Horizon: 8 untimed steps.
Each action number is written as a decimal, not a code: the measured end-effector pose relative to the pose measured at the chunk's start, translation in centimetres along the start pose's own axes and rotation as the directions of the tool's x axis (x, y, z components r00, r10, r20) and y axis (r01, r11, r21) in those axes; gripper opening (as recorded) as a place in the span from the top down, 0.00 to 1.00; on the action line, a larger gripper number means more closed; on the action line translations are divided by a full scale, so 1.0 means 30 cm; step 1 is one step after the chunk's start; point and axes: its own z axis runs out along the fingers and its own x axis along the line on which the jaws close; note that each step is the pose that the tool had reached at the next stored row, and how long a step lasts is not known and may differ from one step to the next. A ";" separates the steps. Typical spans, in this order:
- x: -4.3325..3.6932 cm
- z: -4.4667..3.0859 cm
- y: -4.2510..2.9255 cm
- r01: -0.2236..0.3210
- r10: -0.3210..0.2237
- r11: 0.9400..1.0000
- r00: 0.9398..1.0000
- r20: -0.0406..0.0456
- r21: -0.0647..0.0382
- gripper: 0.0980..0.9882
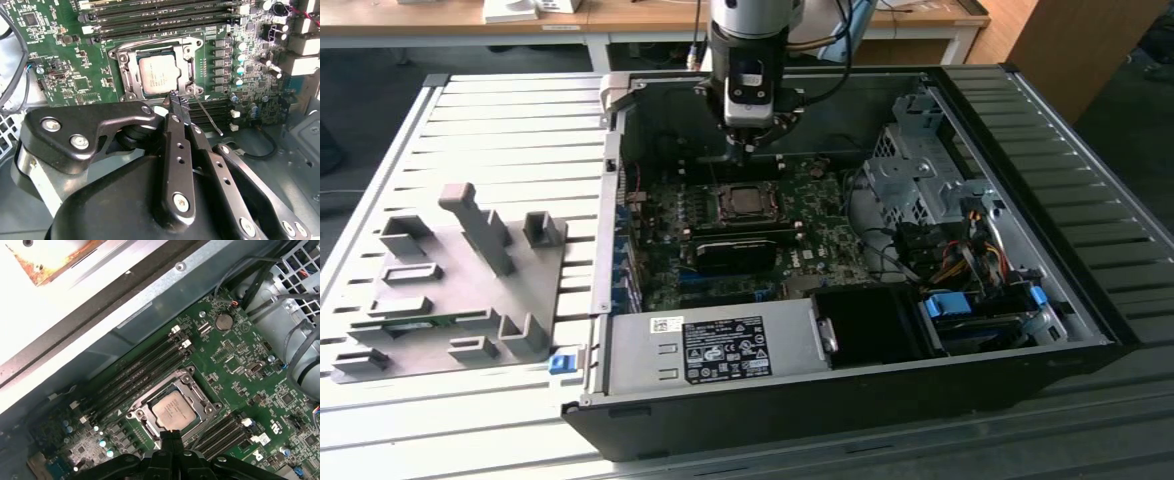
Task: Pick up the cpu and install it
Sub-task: 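Install the first cpu locking lever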
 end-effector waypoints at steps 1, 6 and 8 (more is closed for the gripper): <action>0.000 0.000 0.000 0.005 -0.005 1.000 1.000 0.000 0.000 0.99; 0.000 0.000 0.000 0.030 -0.030 1.000 1.000 -0.001 0.000 0.99; 0.000 0.000 0.000 0.041 -0.041 0.999 0.999 -0.001 0.001 0.99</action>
